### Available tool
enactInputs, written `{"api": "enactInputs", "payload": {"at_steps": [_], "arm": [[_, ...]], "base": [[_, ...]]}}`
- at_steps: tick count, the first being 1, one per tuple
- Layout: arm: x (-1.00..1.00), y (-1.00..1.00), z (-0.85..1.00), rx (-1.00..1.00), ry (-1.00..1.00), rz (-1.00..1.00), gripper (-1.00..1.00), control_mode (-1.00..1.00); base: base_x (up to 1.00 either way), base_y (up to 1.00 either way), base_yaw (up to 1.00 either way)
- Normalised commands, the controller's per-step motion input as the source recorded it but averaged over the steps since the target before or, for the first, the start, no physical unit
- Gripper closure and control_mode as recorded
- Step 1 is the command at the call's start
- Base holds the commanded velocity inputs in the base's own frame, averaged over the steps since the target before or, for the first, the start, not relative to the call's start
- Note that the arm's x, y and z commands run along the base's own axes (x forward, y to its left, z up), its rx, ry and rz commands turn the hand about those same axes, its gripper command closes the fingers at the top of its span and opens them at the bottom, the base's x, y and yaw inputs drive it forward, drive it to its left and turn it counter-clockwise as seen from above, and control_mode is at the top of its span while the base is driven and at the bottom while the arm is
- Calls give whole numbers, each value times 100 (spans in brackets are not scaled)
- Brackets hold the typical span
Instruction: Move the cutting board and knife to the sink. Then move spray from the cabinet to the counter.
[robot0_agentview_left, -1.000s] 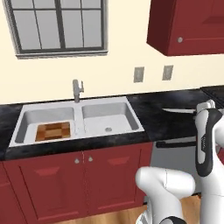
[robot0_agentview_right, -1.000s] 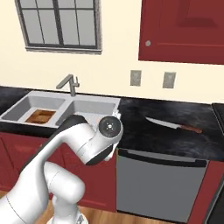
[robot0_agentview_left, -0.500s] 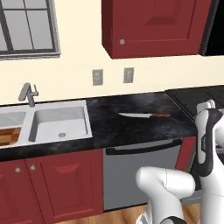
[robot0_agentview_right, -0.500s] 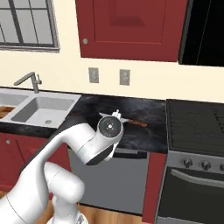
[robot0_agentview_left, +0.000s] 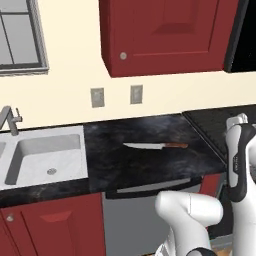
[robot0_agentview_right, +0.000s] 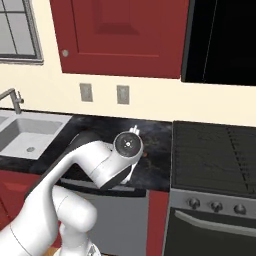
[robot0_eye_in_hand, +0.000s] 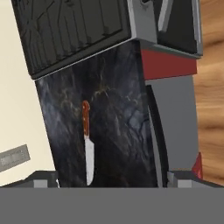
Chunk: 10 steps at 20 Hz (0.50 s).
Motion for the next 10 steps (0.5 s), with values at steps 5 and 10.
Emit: {"api": "enactInputs", "payload": {"at_steps": [5, 10], "arm": [[0, 0, 0, 0, 0, 0, -100, 100], [0, 0, 0, 0, 0, 0, -100, 100]], "base": [[83, 8, -2], [74, 1, -2]]}}
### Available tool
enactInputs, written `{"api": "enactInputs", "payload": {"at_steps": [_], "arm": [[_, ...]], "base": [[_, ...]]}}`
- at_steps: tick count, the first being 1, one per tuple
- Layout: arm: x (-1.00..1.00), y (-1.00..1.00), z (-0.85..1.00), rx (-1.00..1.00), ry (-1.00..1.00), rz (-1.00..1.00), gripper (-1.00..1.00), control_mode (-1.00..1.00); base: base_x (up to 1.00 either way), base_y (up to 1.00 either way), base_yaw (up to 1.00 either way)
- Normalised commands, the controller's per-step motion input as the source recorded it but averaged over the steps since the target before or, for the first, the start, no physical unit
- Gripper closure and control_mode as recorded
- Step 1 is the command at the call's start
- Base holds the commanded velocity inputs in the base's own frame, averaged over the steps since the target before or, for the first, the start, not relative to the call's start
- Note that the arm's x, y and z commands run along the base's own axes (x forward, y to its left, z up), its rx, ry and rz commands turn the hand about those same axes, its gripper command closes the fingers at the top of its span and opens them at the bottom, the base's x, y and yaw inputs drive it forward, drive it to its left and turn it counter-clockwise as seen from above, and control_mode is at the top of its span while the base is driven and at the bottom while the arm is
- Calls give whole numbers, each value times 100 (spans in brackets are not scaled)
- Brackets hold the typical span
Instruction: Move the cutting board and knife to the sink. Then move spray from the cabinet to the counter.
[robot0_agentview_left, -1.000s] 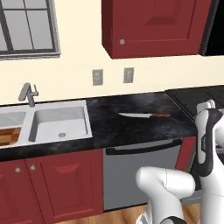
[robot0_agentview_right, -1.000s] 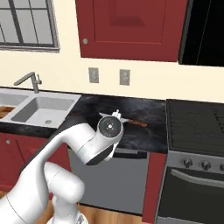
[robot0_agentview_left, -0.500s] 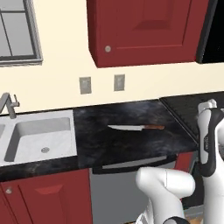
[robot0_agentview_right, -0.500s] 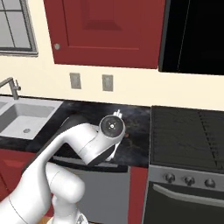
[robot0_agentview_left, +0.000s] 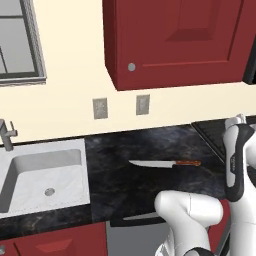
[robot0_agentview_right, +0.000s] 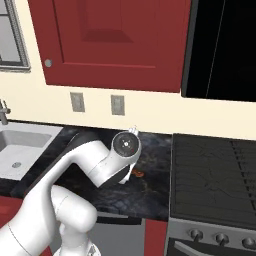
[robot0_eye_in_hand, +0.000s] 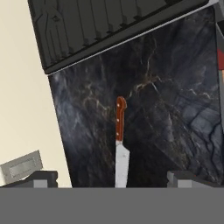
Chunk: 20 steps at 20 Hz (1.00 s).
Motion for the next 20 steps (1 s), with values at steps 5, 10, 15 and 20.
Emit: {"api": "enactInputs", "payload": {"at_steps": [5, 10, 15, 20], "arm": [[0, 0, 0, 0, 0, 0, -100, 100], [0, 0, 0, 0, 0, 0, -100, 100], [0, 0, 0, 0, 0, 0, -100, 100], [0, 0, 0, 0, 0, 0, -100, 100]], "base": [[41, 0, 0], [12, 0, 0], [7, 0, 1], [13, 6, 0]]}}
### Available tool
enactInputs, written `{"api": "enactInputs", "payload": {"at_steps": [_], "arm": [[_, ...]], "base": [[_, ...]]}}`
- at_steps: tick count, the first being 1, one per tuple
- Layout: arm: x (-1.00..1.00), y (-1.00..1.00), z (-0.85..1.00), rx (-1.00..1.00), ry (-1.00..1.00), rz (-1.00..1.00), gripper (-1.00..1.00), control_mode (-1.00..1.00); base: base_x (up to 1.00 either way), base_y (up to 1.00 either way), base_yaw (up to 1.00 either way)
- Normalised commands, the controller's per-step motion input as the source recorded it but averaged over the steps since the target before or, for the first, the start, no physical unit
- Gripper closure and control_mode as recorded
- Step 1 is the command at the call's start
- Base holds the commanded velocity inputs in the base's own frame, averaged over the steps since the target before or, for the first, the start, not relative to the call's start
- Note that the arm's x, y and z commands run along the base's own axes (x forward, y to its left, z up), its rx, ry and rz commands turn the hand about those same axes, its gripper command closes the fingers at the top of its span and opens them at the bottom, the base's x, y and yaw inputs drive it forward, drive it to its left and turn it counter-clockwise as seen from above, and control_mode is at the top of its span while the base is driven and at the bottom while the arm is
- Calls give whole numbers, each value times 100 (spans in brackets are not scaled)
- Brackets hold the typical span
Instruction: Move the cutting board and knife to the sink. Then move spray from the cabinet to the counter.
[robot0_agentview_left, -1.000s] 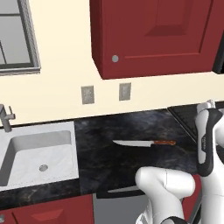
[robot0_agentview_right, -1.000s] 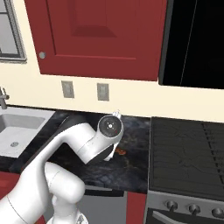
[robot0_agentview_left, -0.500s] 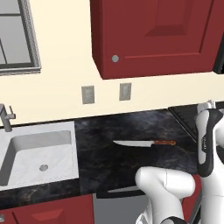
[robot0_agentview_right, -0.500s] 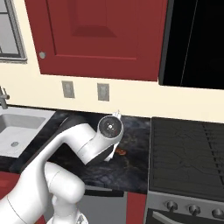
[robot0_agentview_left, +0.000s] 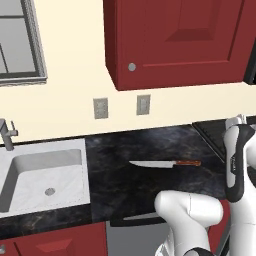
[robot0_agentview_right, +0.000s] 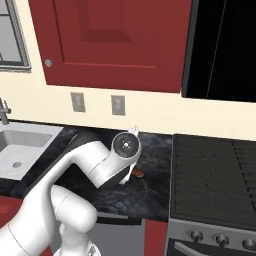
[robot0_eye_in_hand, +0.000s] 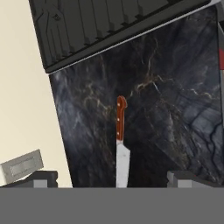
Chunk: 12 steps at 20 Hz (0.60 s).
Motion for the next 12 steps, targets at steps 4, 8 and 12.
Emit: {"api": "enactInputs", "payload": {"at_steps": [4, 8, 12], "arm": [[25, 11, -10, 0, 11, -1, -100, -100], [34, 7, -19, 0, 5, -1, -100, -100], [19, 4, -25, 0, 7, -1, -100, -100]], "base": [[0, 0, 0], [0, 0, 0], [0, 0, 0]]}}
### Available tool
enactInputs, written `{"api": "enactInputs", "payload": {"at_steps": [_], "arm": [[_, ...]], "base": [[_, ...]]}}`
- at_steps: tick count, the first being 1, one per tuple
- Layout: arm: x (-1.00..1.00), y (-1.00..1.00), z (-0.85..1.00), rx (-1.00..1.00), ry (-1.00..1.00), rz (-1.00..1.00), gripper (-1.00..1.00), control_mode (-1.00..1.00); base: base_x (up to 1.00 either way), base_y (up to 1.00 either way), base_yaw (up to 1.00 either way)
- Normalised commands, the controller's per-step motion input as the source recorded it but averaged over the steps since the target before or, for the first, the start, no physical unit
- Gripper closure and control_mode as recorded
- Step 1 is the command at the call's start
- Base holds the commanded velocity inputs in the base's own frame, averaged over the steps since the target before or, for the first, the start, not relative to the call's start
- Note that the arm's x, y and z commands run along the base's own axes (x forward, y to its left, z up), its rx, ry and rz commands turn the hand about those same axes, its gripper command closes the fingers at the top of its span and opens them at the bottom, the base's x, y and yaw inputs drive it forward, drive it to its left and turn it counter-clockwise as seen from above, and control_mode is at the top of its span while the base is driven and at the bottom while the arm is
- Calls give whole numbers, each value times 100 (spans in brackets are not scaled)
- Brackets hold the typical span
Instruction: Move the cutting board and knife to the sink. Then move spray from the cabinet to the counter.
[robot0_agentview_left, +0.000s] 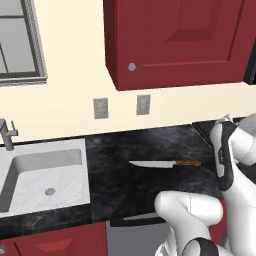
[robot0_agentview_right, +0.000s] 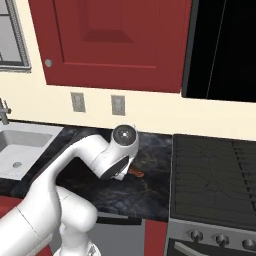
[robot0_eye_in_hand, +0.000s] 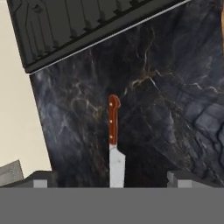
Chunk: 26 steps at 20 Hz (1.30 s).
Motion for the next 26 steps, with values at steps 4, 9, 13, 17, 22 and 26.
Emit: {"api": "enactInputs", "payload": {"at_steps": [4, 9, 13, 17, 22, 26], "arm": [[4, 0, -31, 0, 16, -4, -100, -100], [4, 0, -27, 0, 24, -1, -100, -100], [25, 0, -9, 1, 25, 8, -100, -100], [20, 0, -11, 0, 18, 20, -100, -100], [17, 0, -15, 0, 19, 25, -100, -100], [13, 0, -32, 0, 5, 26, -100, -100]], "base": [[0, 0, 0], [0, 0, 0], [0, 0, 0], [0, 0, 0], [0, 0, 0], [0, 0, 0]]}}
